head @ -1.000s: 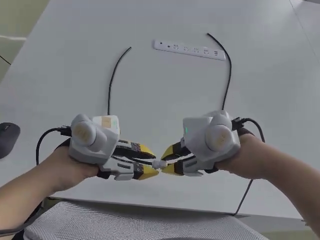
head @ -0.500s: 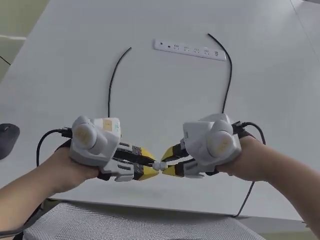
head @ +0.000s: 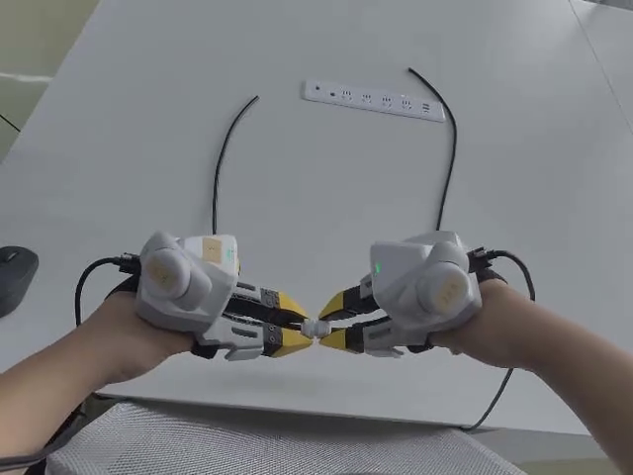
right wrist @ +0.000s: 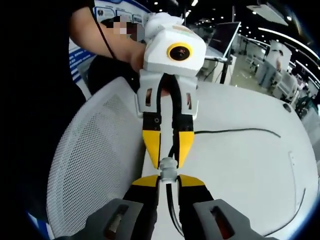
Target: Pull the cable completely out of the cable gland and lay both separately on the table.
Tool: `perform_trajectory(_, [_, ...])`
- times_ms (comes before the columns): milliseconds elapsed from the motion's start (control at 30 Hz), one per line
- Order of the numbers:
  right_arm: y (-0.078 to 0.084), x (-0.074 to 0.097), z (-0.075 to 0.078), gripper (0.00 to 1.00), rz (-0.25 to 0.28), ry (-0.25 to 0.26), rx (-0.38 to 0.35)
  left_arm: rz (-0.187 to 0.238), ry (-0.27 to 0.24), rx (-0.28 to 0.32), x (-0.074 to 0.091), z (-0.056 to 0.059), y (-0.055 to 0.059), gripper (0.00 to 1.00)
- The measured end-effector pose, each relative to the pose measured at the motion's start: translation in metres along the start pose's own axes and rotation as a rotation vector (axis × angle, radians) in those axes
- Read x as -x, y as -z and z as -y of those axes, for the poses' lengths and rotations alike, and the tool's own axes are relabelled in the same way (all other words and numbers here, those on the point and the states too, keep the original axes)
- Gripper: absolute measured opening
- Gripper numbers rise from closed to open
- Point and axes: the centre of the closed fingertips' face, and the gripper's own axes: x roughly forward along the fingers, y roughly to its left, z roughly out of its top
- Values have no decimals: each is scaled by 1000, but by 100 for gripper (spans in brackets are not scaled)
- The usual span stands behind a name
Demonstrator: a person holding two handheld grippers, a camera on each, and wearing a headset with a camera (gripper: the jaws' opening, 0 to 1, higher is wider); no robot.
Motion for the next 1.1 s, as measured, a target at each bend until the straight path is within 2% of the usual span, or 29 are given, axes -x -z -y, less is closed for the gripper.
perform_trajectory(100, [1, 3, 1, 10, 22, -1, -53, -2, -1, -15, 0, 0, -2, 15])
perform_trajectory(200, [-1, 6, 2, 14, 75, -16, -159, -10, -1, -23, -1, 1, -1, 15])
perform_trajectory(267, [-2, 9, 1, 17, 115, -46, -246, -18, -3, -21, -1, 1, 0, 15])
perform_trajectory(333, [0, 13, 7, 18, 152, -41, -302, -21, -5, -36, -2, 0, 0, 15])
perform_trajectory(433, [-3, 18, 7, 18, 212, -99, -420, -14, -7, -69, -2, 0, -3, 15])
perform_trajectory(500, [0, 19, 11, 19, 227, -123, -507, -15, -9, -78, -2, -1, -4, 15])
perform_trajectory(567, [0, 21, 13, 17, 256, -154, -552, -16, -10, -96, -1, -2, -5, 15])
perform_trajectory(667, [-5, 23, 17, 18, 308, -206, -657, -24, -10, -103, -1, -3, -6, 15])
perform_trajectory(733, [-7, 24, 20, 16, 337, -224, -689, -25, -9, -111, -1, -2, -7, 15])
perform_trajectory(900, [-3, 19, 16, 16, 315, -267, -737, -31, -14, -129, -1, -6, -8, 15])
perform_trajectory(1100, [-6, 17, 9, 14, 314, -323, -796, -35, -11, -142, -3, -7, -12, 15])
